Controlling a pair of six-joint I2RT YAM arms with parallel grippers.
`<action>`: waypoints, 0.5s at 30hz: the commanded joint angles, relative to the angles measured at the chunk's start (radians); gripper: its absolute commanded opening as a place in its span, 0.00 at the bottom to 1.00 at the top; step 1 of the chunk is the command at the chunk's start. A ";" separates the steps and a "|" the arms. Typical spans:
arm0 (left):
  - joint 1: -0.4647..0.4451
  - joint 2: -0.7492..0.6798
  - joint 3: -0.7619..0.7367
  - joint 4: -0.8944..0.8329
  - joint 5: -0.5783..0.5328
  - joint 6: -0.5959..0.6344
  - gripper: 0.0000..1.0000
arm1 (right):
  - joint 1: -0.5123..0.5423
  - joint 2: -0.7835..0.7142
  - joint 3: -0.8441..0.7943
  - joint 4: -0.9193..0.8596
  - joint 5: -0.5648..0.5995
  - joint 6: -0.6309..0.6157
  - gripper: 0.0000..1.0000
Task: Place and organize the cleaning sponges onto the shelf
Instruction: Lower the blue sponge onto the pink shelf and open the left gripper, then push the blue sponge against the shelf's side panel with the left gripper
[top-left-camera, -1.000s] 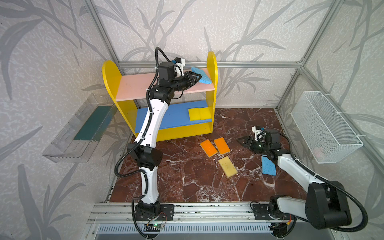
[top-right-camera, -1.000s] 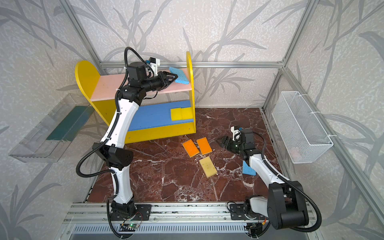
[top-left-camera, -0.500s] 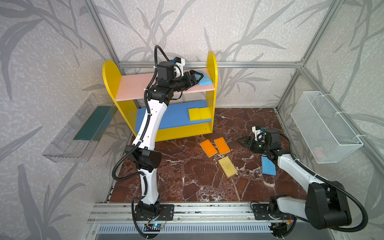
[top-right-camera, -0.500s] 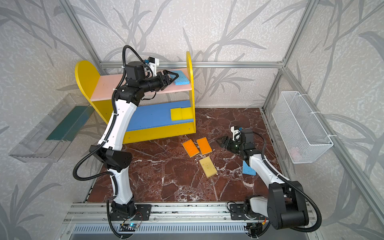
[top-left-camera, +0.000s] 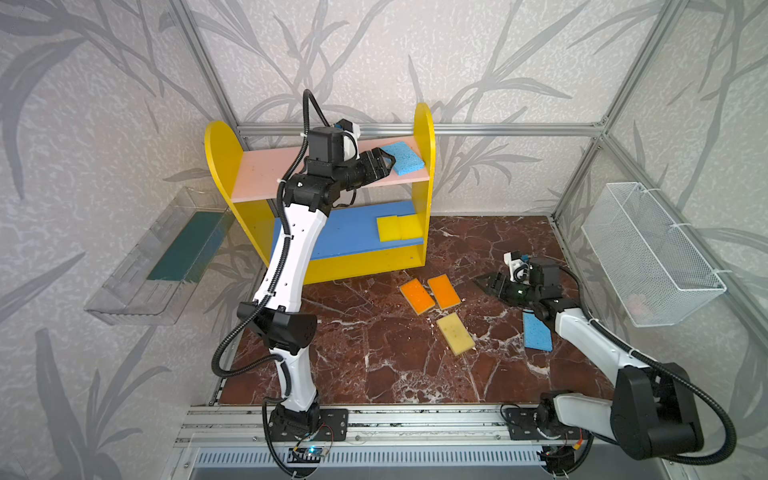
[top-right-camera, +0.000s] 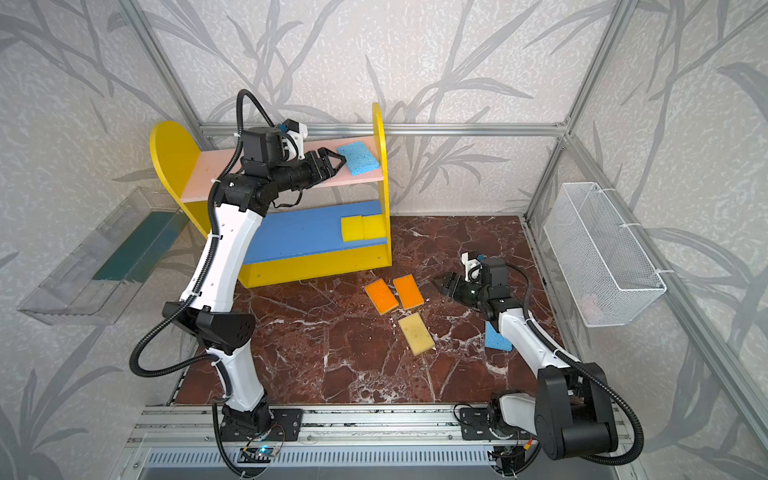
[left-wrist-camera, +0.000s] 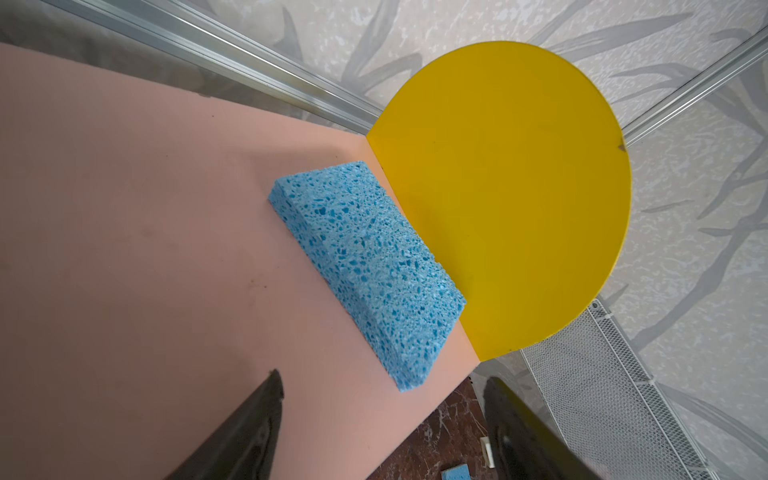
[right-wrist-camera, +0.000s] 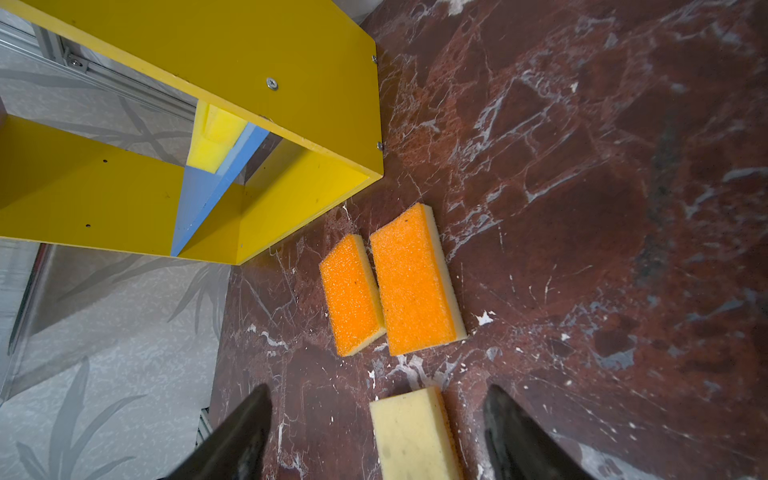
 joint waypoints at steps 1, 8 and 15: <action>-0.012 0.054 0.083 -0.082 -0.077 0.065 0.78 | 0.006 -0.031 -0.006 0.001 -0.005 -0.018 0.78; -0.057 0.142 0.192 -0.148 -0.199 0.148 0.78 | 0.008 -0.030 -0.011 0.001 -0.001 -0.020 0.79; -0.093 0.183 0.199 -0.115 -0.253 0.174 0.78 | 0.011 -0.026 -0.013 0.002 0.002 -0.022 0.78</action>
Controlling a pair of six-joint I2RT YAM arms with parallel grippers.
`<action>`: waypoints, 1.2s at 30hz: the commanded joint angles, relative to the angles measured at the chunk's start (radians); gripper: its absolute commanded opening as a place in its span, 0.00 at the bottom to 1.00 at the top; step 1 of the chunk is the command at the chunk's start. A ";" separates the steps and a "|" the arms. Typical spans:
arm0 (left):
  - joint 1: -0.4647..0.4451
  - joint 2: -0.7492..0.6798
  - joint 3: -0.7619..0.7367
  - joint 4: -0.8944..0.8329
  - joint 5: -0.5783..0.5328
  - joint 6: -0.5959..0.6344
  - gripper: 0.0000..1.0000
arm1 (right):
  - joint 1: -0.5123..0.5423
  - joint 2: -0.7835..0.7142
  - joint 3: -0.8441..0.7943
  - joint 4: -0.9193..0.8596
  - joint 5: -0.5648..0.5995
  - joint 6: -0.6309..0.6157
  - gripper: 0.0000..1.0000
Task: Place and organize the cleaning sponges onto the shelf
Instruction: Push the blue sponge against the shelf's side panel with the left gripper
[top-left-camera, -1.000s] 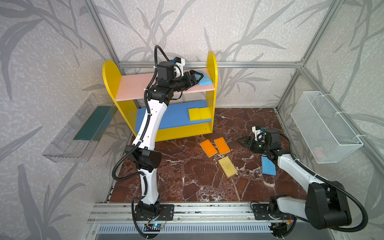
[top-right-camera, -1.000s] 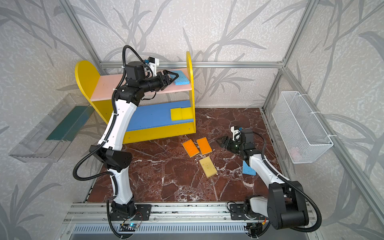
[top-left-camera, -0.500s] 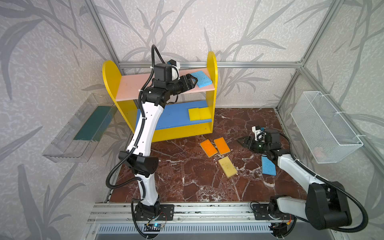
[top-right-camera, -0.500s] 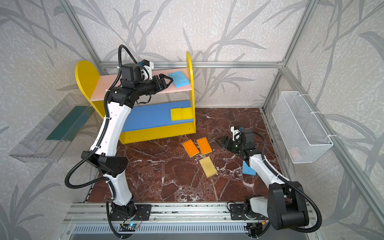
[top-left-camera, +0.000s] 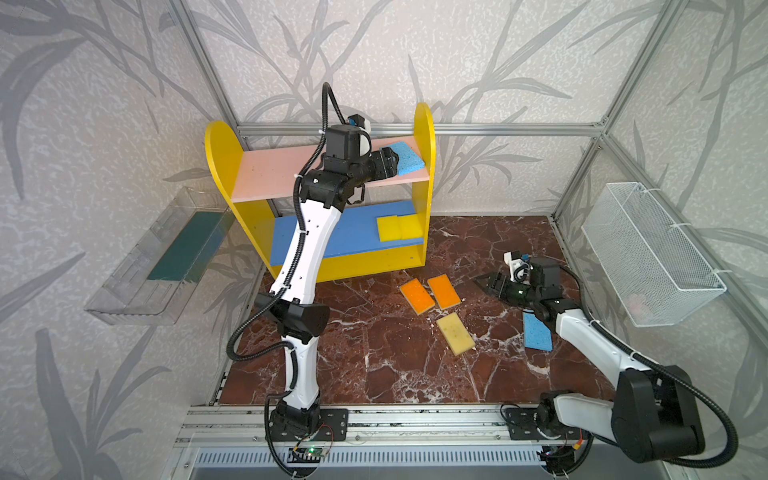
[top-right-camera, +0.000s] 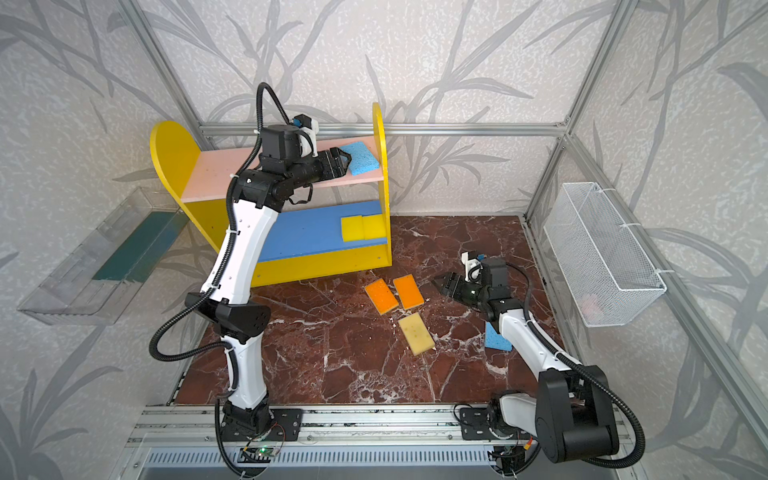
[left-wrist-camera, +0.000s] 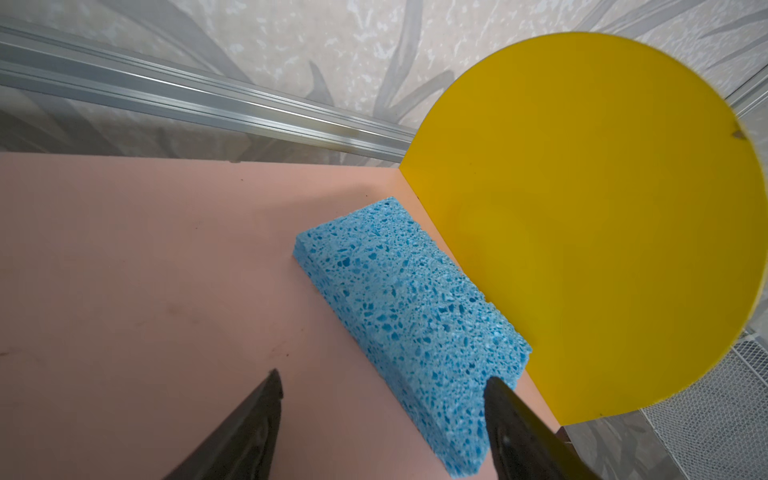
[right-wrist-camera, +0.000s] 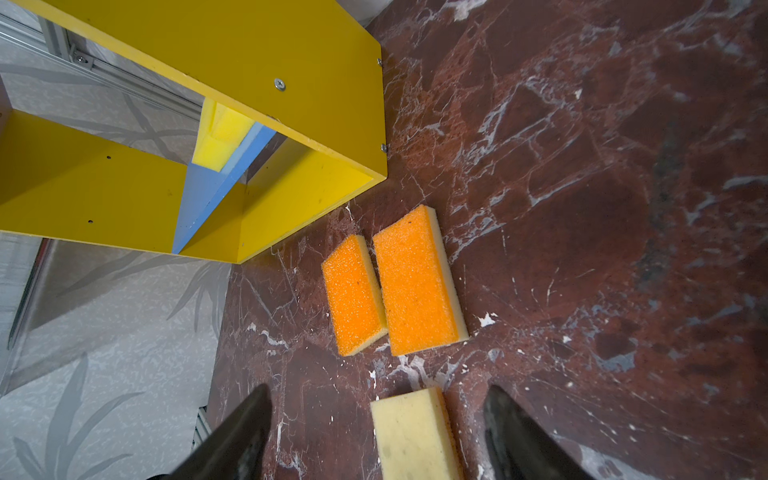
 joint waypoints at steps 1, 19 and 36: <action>-0.020 0.056 0.011 -0.054 -0.042 0.026 0.78 | 0.006 -0.012 -0.012 0.003 0.002 -0.013 0.78; -0.005 0.180 0.081 0.086 0.162 -0.082 0.79 | 0.010 -0.015 -0.013 0.001 0.006 -0.017 0.78; 0.001 0.201 0.070 0.135 0.202 -0.134 0.79 | 0.010 -0.015 -0.009 -0.016 0.023 -0.033 0.78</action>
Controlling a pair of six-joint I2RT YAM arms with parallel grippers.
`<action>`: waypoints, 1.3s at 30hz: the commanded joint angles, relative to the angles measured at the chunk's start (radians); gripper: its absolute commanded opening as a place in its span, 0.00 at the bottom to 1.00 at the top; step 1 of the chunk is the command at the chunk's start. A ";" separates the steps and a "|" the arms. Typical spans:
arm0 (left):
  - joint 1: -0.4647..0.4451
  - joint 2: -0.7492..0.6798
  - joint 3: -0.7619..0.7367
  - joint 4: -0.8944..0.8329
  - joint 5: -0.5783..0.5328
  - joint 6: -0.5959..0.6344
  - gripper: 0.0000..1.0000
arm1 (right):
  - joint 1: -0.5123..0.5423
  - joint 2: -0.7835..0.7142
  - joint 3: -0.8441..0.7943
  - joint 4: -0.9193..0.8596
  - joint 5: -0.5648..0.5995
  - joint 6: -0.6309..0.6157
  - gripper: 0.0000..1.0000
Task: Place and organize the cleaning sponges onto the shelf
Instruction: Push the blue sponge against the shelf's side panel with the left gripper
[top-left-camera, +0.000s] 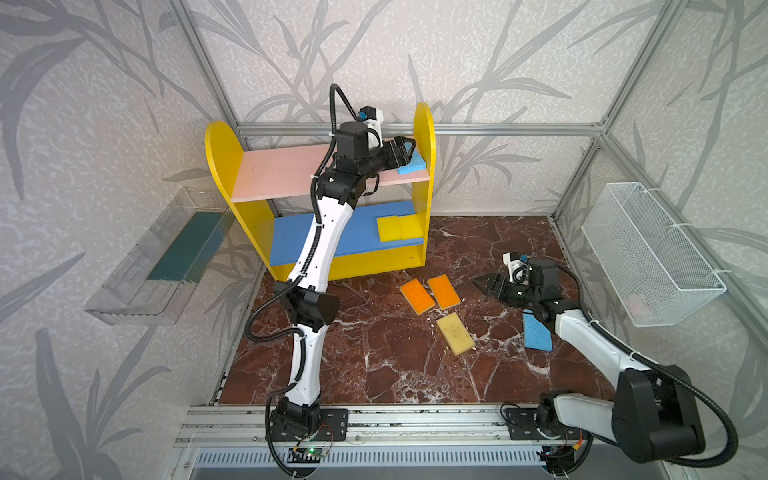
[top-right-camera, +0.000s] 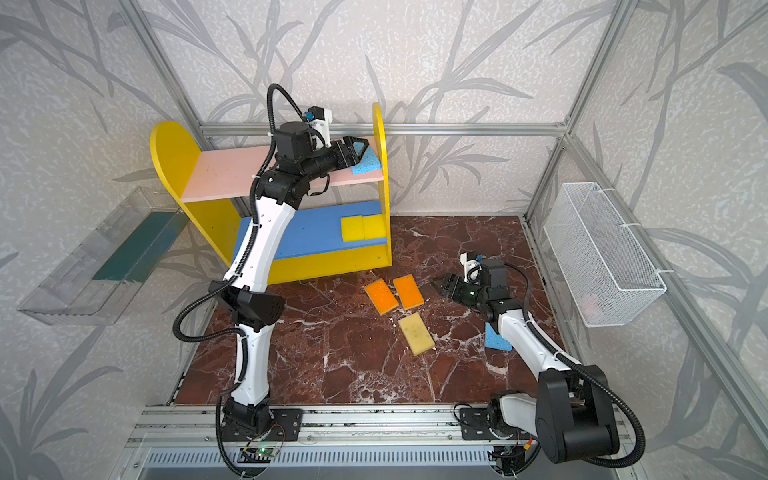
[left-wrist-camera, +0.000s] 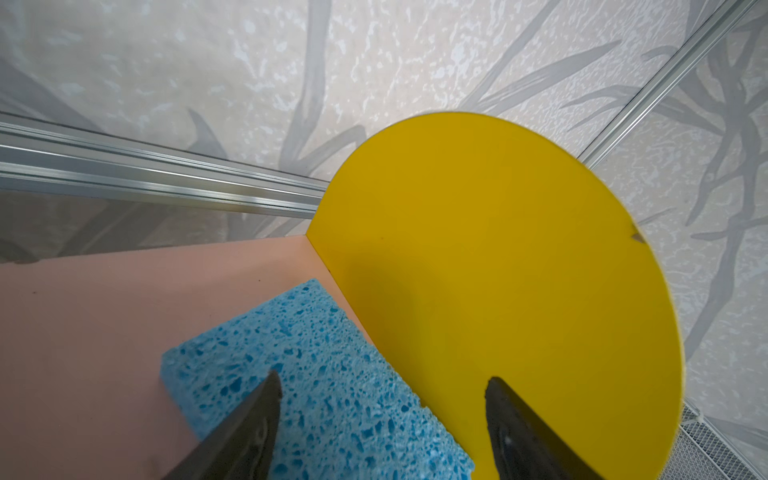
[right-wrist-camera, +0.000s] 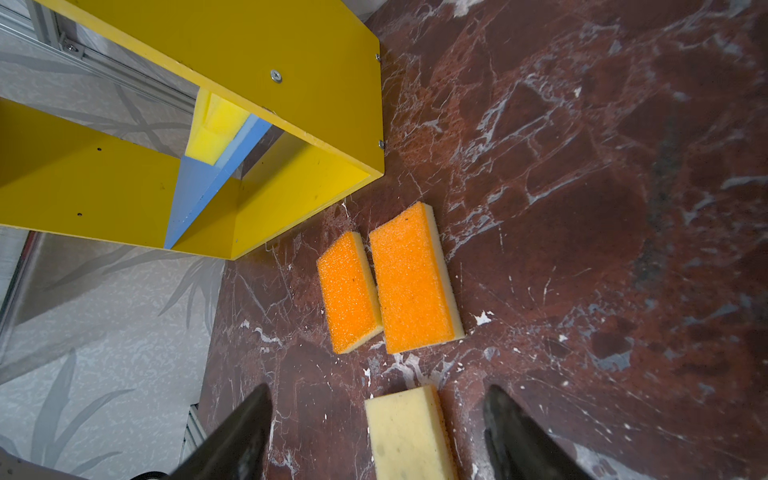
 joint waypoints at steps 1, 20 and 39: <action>-0.001 0.033 -0.038 -0.131 -0.014 -0.019 0.79 | 0.005 -0.014 -0.004 -0.015 0.009 -0.015 0.78; -0.064 -0.056 -0.090 -0.303 -0.325 0.143 0.78 | 0.005 -0.022 -0.005 -0.028 0.016 -0.023 0.79; -0.036 0.026 -0.039 -0.270 -0.040 0.058 0.78 | 0.005 -0.005 -0.010 -0.014 0.019 -0.020 0.78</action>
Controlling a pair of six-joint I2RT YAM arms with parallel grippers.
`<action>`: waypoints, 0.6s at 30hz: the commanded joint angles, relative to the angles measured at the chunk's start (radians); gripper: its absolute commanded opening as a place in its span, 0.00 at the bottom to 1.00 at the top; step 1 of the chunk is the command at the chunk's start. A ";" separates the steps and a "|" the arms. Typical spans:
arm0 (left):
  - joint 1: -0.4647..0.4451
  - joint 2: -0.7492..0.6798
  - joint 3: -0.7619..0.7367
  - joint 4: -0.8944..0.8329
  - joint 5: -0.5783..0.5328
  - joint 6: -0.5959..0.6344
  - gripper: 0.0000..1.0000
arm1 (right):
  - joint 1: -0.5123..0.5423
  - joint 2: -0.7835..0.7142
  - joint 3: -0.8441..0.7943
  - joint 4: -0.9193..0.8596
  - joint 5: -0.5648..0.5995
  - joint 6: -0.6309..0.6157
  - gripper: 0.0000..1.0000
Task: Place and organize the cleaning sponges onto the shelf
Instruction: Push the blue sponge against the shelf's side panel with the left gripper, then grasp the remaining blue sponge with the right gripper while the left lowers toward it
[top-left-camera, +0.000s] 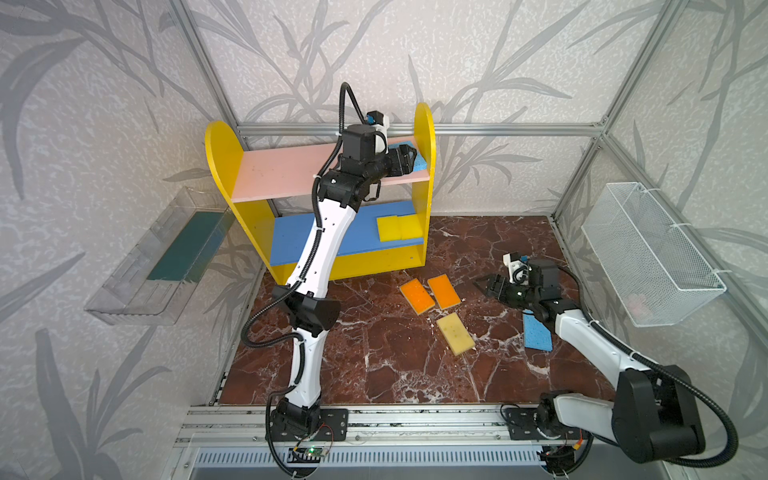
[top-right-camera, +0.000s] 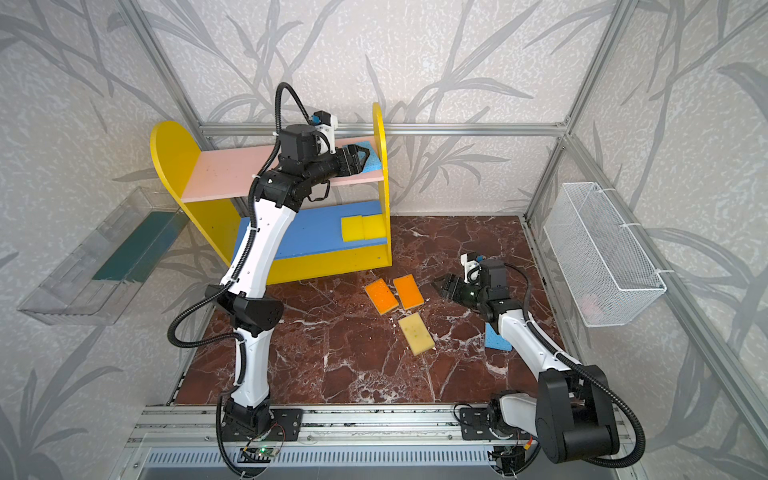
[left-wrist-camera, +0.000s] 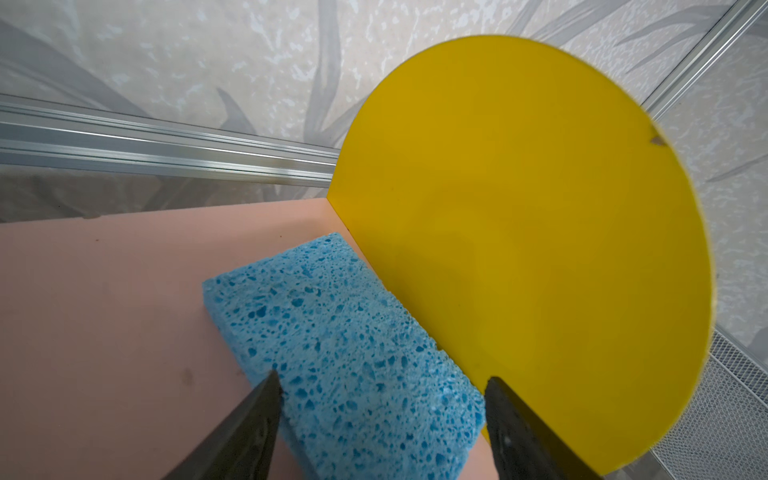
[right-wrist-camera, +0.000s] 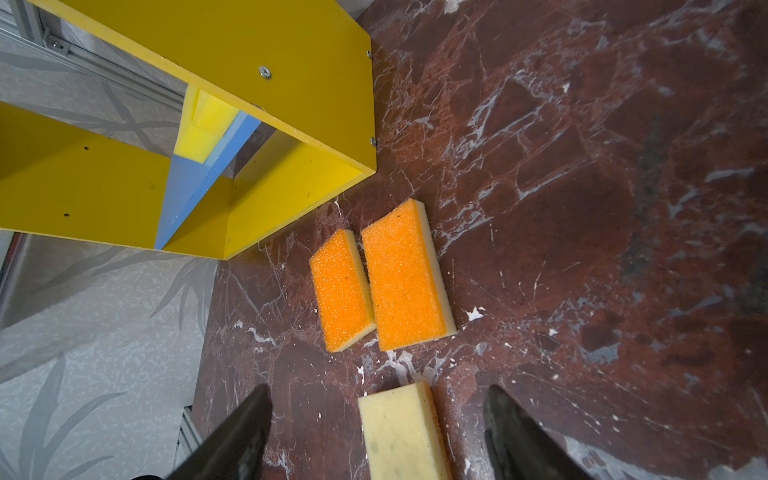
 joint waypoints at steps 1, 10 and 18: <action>0.013 0.070 -0.021 -0.135 0.067 -0.056 0.78 | 0.005 -0.008 -0.008 -0.003 0.012 -0.017 0.78; 0.027 -0.111 -0.135 -0.106 -0.089 0.040 0.83 | 0.005 -0.025 0.028 -0.065 0.057 -0.045 0.79; 0.041 -0.275 -0.308 -0.054 -0.086 0.054 0.86 | 0.003 -0.082 0.068 -0.161 0.124 -0.042 0.78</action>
